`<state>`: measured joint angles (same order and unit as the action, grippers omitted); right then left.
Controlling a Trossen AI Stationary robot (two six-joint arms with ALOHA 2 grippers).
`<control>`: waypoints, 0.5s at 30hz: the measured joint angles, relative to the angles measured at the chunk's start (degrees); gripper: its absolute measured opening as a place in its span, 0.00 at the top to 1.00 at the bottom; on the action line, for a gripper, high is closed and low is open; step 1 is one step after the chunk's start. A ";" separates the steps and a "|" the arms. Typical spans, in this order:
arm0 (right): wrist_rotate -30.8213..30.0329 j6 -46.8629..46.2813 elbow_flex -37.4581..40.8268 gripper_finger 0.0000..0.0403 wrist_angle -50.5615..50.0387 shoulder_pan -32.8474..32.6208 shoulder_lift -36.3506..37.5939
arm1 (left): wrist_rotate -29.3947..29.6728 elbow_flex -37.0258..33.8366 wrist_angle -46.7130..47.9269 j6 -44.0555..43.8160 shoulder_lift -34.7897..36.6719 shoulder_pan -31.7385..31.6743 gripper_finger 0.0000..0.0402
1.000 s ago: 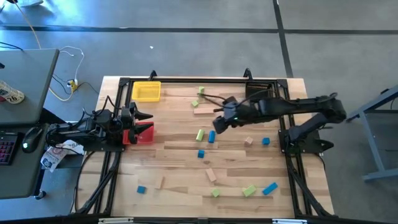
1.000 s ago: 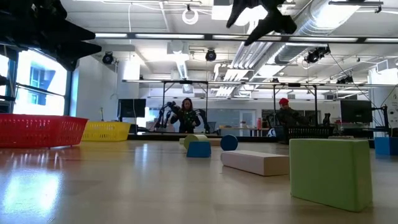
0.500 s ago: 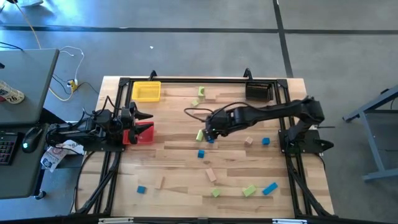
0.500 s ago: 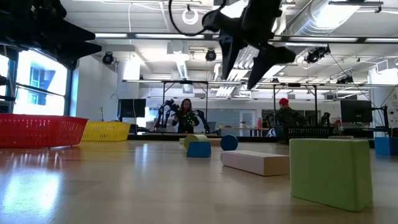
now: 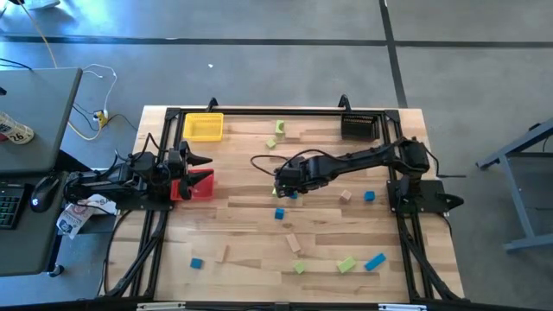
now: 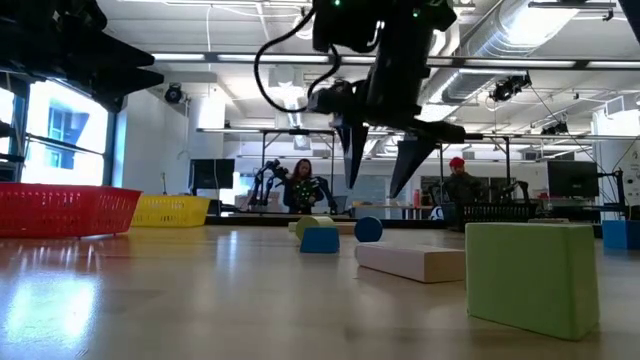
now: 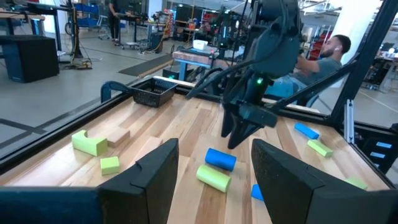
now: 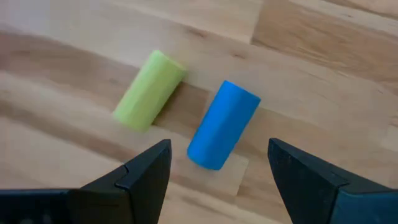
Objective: Sort & place blocks by color
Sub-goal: Put the blue block into the black bin
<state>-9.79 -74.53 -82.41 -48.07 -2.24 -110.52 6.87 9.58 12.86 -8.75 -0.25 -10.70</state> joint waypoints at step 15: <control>-4.80 -8.00 0.00 0.37 1.28 0.00 -3.36 | -0.02 0.00 2.83 3.41 -0.02 0.00 0.53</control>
<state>-14.59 -82.52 -82.41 -46.79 -2.24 -113.88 6.85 9.58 15.68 -5.34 -0.27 -10.70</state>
